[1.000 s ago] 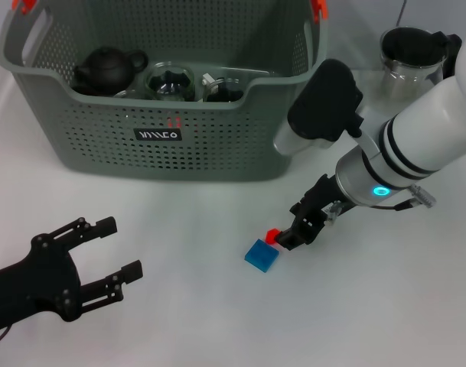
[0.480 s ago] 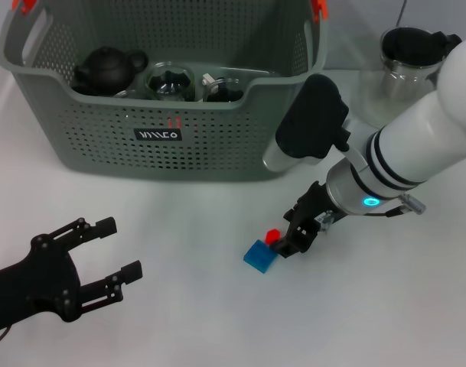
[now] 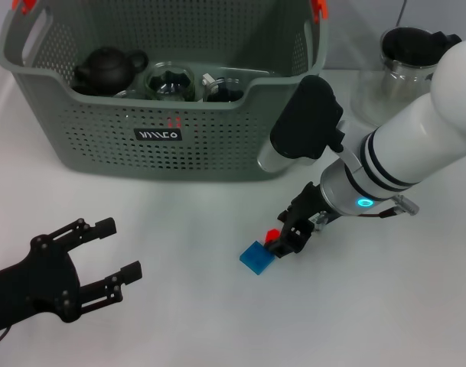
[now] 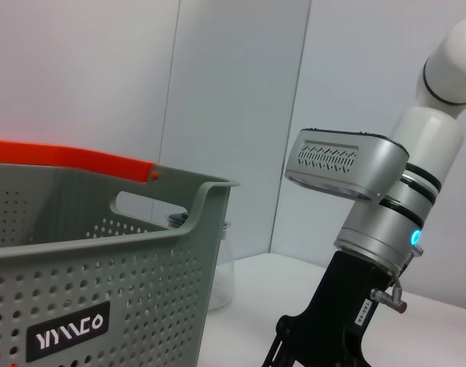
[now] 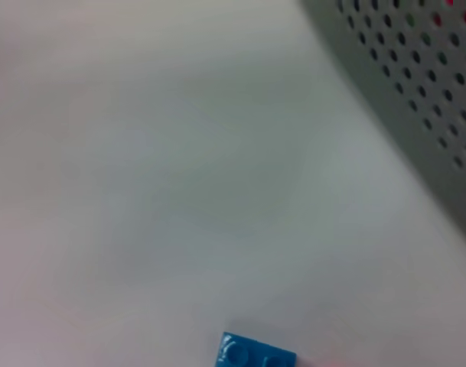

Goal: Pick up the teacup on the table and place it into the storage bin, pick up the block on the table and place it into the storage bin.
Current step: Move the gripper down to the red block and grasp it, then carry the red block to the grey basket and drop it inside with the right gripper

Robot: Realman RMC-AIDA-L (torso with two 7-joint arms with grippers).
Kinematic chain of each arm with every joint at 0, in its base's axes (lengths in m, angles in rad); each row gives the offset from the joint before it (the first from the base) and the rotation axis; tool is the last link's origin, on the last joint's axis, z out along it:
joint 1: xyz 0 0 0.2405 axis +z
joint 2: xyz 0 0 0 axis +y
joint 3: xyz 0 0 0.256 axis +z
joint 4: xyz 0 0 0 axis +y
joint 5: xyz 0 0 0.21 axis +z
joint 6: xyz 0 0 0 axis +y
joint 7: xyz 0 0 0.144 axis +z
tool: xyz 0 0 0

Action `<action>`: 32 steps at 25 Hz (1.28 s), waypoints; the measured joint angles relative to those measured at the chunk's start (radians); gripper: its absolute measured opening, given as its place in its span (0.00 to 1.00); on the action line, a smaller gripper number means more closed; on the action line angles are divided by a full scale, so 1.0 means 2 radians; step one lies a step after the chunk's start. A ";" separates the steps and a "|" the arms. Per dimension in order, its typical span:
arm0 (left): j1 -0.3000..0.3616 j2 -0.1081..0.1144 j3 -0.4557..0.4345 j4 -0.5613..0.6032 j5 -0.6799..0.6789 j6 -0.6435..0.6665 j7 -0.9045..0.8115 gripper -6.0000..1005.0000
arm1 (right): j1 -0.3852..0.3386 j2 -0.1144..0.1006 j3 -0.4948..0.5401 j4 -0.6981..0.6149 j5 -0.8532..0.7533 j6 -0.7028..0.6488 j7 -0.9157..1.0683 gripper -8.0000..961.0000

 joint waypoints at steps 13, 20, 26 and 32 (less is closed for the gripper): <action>0.000 0.000 0.000 0.000 0.000 -0.001 0.000 0.80 | 0.003 -0.001 0.003 0.012 0.012 -0.007 0.003 0.30; 0.001 0.000 0.000 0.000 0.000 -0.001 0.000 0.80 | -0.002 -0.004 0.015 -0.009 0.013 -0.028 0.012 0.20; 0.001 0.000 -0.001 0.000 0.000 -0.001 0.000 0.80 | -0.053 -0.006 0.107 -0.147 0.020 -0.098 -0.004 0.20; 0.002 0.000 -0.012 0.000 0.000 0.000 0.000 0.80 | -0.081 -0.006 0.202 -0.272 0.128 -0.169 -0.047 0.21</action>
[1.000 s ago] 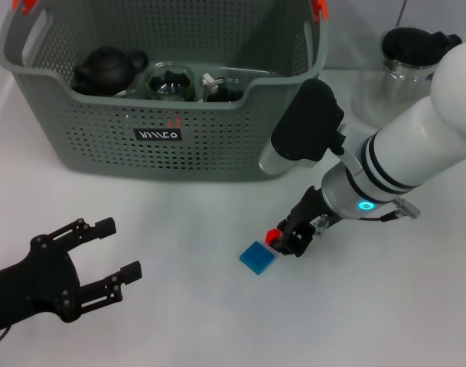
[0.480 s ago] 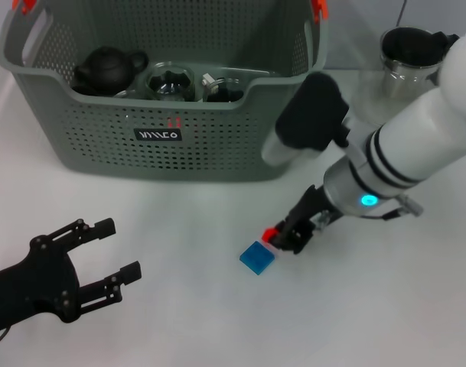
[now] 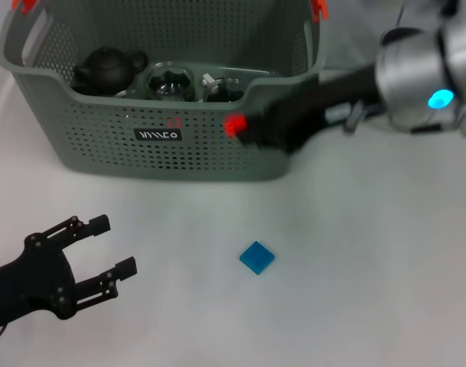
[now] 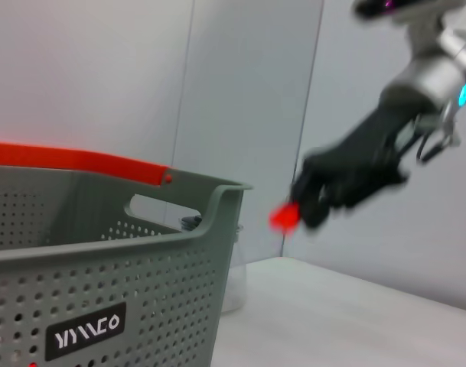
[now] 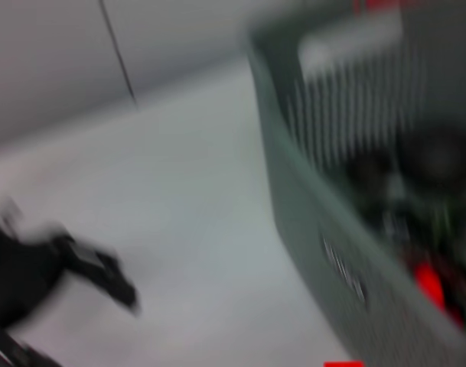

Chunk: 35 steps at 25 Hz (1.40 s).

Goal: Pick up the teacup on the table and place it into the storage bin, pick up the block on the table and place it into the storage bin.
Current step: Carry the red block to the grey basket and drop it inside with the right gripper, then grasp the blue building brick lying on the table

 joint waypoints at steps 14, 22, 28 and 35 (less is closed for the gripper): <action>0.000 0.001 0.000 0.001 0.000 0.022 0.005 0.80 | 0.144 0.000 0.058 0.122 -0.011 0.168 -0.005 0.20; 0.000 0.000 0.000 0.002 0.000 0.024 0.005 0.80 | 0.310 -0.003 0.062 0.413 -0.074 0.341 -0.005 0.20; -0.001 0.001 0.000 0.002 0.000 0.024 0.005 0.80 | 0.323 -0.004 0.060 0.426 -0.076 0.349 -0.002 0.29; -0.001 0.001 -0.001 0.003 0.000 0.023 0.005 0.80 | 0.251 -0.001 0.070 0.326 -0.029 0.330 -0.025 0.48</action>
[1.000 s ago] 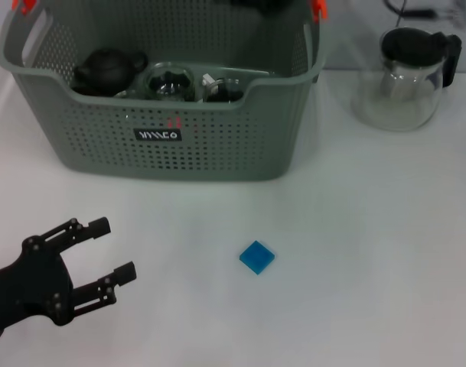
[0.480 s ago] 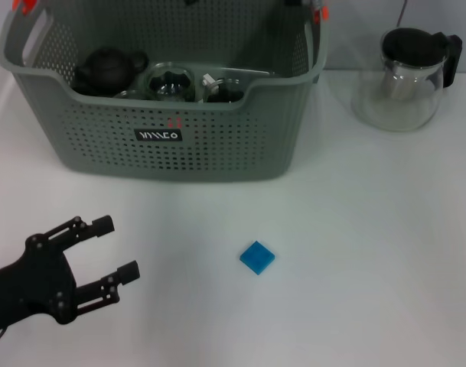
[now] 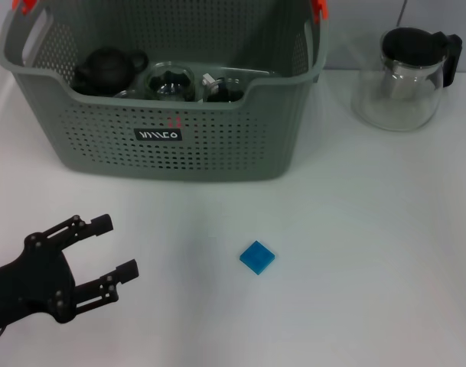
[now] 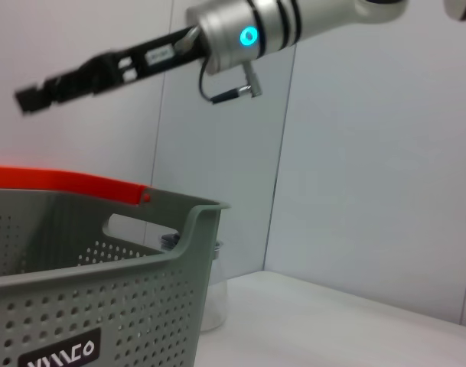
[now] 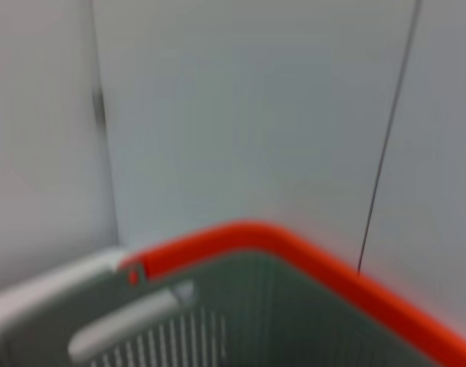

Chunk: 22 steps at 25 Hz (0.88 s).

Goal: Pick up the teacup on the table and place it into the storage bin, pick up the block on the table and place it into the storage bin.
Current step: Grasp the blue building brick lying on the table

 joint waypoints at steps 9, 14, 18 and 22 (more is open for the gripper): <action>0.002 0.001 -0.003 0.001 0.000 0.001 0.000 0.80 | -0.240 -0.037 0.022 -0.222 0.350 -0.274 -0.213 0.73; 0.000 0.003 -0.007 0.002 0.000 0.002 -0.001 0.80 | -0.288 -0.048 0.021 -0.340 0.255 -0.427 -0.116 0.79; -0.002 0.003 -0.007 0.001 0.000 0.003 -0.002 0.80 | -0.288 -0.010 0.008 -0.411 0.063 -0.482 -0.052 0.74; -0.001 0.003 -0.007 0.001 0.000 0.003 -0.003 0.80 | -0.260 0.002 -0.062 -0.411 -0.084 -0.505 0.006 0.74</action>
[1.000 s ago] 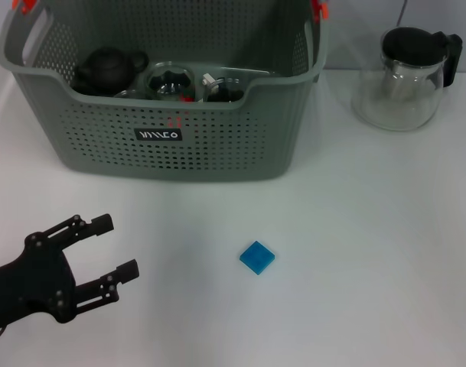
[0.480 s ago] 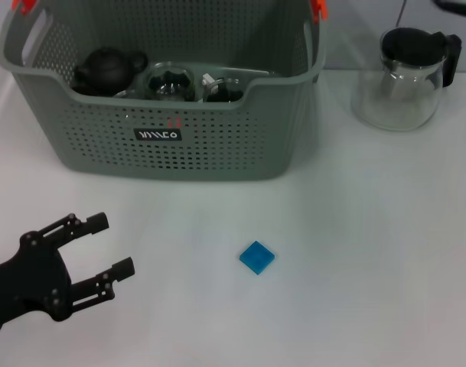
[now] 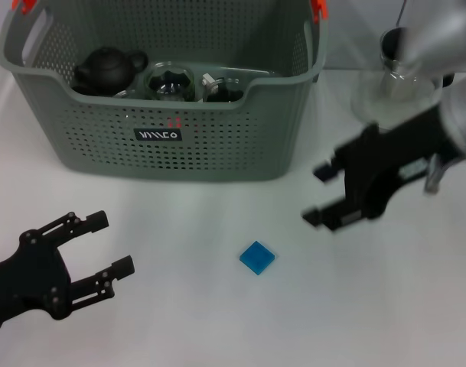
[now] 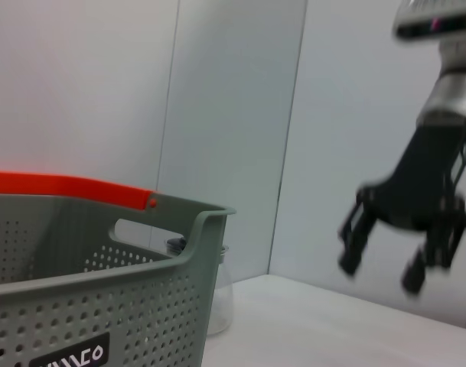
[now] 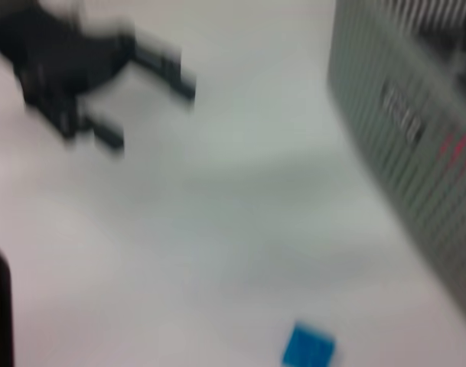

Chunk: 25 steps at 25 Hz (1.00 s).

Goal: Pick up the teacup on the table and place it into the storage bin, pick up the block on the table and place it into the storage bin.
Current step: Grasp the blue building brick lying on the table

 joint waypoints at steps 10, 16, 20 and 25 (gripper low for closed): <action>0.000 -0.001 -0.003 -0.002 0.000 -0.004 0.002 0.80 | 0.087 0.000 -0.081 0.172 -0.074 0.059 0.193 0.63; 0.000 0.000 -0.005 -0.003 0.000 -0.004 0.003 0.80 | 0.124 0.004 -0.093 0.268 -0.056 0.107 0.246 0.62; 0.000 0.000 -0.006 -0.003 0.000 -0.005 0.003 0.80 | 0.126 0.004 -0.127 0.274 -0.024 0.134 0.254 0.62; -0.001 0.000 -0.006 -0.003 0.000 -0.005 0.003 0.80 | 0.129 0.004 -0.204 0.277 -0.027 0.177 0.261 0.62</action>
